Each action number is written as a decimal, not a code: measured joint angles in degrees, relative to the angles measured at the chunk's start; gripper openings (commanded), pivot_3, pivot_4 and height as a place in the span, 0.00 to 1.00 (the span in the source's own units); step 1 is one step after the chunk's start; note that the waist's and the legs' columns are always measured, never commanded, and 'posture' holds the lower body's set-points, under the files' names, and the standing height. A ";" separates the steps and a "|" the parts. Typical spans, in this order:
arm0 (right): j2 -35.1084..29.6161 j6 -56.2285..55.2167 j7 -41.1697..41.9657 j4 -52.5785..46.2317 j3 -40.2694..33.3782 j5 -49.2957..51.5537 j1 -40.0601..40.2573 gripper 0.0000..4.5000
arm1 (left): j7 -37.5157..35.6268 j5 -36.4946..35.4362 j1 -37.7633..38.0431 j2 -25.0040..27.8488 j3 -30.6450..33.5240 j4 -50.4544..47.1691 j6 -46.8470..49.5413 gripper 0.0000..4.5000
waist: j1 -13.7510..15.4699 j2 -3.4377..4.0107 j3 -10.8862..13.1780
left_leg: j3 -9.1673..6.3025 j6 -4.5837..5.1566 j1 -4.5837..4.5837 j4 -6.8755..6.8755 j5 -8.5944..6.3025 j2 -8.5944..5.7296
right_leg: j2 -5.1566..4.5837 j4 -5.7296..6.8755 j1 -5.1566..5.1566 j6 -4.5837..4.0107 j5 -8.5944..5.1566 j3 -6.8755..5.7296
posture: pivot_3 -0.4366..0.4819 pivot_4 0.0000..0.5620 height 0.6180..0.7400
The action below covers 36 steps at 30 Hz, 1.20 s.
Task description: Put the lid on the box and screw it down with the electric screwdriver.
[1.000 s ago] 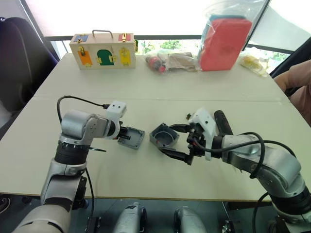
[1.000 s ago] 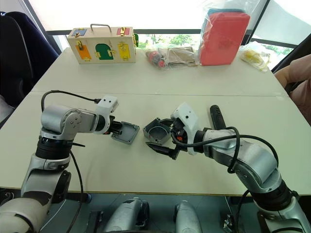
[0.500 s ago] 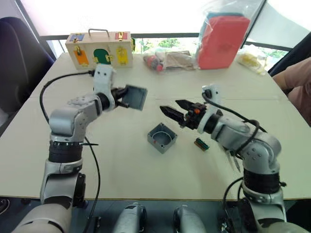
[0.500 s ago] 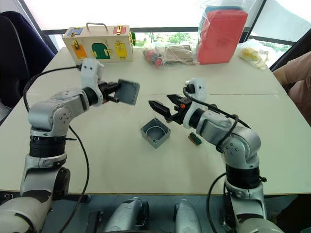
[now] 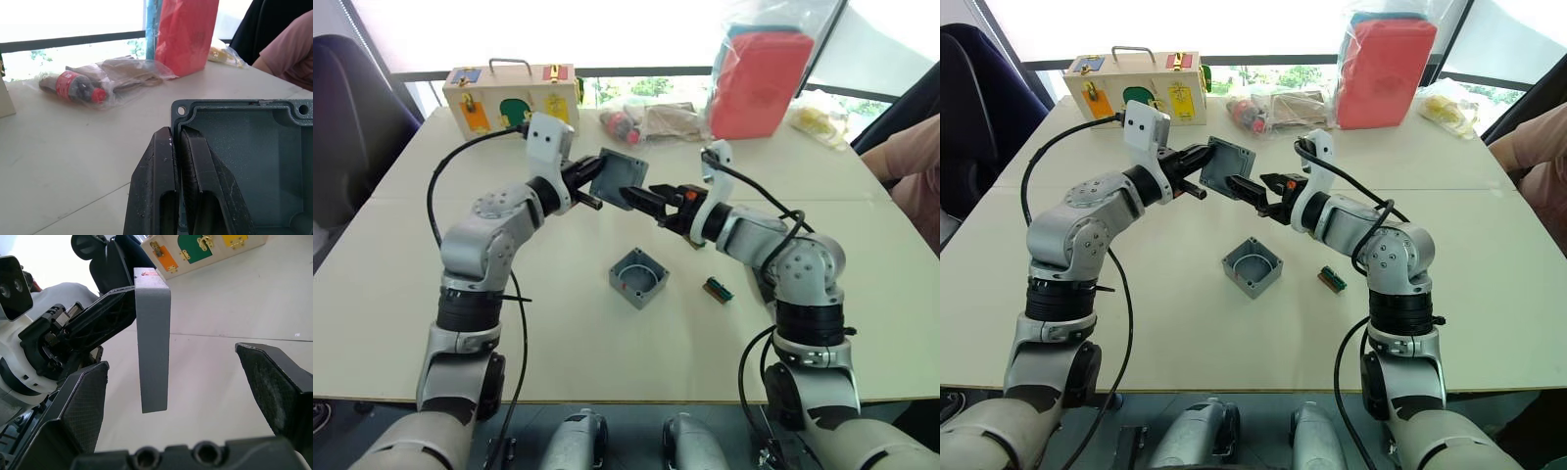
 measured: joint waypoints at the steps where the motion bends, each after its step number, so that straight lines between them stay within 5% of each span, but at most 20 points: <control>1: 0.51 0.00 -0.34 0.00 -0.52 0.01 0.00 0.80 | -0.35 -0.03 0.00 0.04 0.00 0.00 -0.02 0.00 | 0.01 0.00 0.00 | 0.00 0.00 0.00 0.00 0.00 0.00 | 0.00 0.00 0.00 0.00 0.00 0.00 | 0.48 0.27 1.00; 10: 2.52 0.06 -1.09 -0.27 -1.81 1.37 0.00 0.10 | -1.16 0.01 0.00 0.19 0.11 0.13 -0.59 0.00 | -0.01 0.00 0.00 | -0.01 0.00 0.00 0.00 0.00 0.00 | 0.01 0.00 0.00 0.00 0.00 0.00 | 0.48 0.27 1.00; 13: 3.07 0.08 -1.81 -0.32 -1.91 1.52 0.01 0.04 | -1.12 0.00 0.10 0.16 0.34 0.08 -0.62 0.00 | 0.00 0.00 0.00 | -0.01 0.00 0.00 0.00 0.00 0.00 | 0.01 0.00 0.01 0.00 0.00 0.00 | 0.48 0.27 1.00; 14: 3.15 0.08 -1.95 -0.31 -1.89 1.56 0.01 0.04 | -1.12 -0.06 0.21 0.11 0.44 0.04 -0.62 0.15 | 0.00 0.00 0.00 | -0.01 0.00 0.00 0.00 0.00 0.00 | 0.01 0.00 0.01 0.00 0.00 0.00 | 0.48 0.27 1.00; 23: 3.25 -1.10 -2.60 -0.34 -1.88 0.83 0.88 0.04 | -2.09 -6.39 0.32 1.29 6.37 -1.01 1.63 0.84 | -0.55 0.00 0.00 | -0.03 0.00 0.00 0.00 0.00 0.01 | 0.02 0.00 0.00 0.00 0.00 0.00 | 0.48 0.27 1.00; 26: 1.94 -2.86 -2.61 -2.12 -1.10 -1.55 2.69 0.04 | -5.62 -13.15 0.19 6.72 9.90 -1.26 9.02 0.84 | -1.00 0.02 0.02 | -0.03 0.00 -0.01 -0.02 0.00 0.03 | 0.05 0.00 -0.04 0.01 -0.01 0.01 | 0.48 0.27 1.00; 29: -8.29 -13.78 0.07 -8.62 3.58 -13.91 8.47 0.04 | -8.73 -16.50 -0.55 14.88 14.20 -0.12 14.03 0.84 | -0.70 0.05 0.04 | -0.03 0.01 -0.02 -0.04 -0.01 -0.03 | 0.05 -0.05 -0.04 0.04 -0.04 0.01 | 0.48 0.27 1.00; 32: -23.26 -34.51 8.07 -17.31 13.05 -33.83 17.04 0.04 | -9.49 -17.24 -1.97 17.47 16.28 3.02 15.52 0.68 | -0.72 -0.01 0.03 | -0.01 0.07 0.09 0.02 -0.04 -0.12 | 0.01 -0.17 0.11 0.19 -0.13 0.03 | 0.48 0.27 1.00; 36: -27.17 -48.63 10.08 -23.18 19.66 -47.24 25.13 0.04 | -11.51 -17.38 -2.72 14.68 11.78 5.25 15.49 0.33 | -0.63 -0.07 0.03 | -0.05 -0.03 0.17 0.03 0.01 -0.06 | 0.02 -0.08 0.18 0.19 -0.13 0.01 | 0.48 0.27 1.00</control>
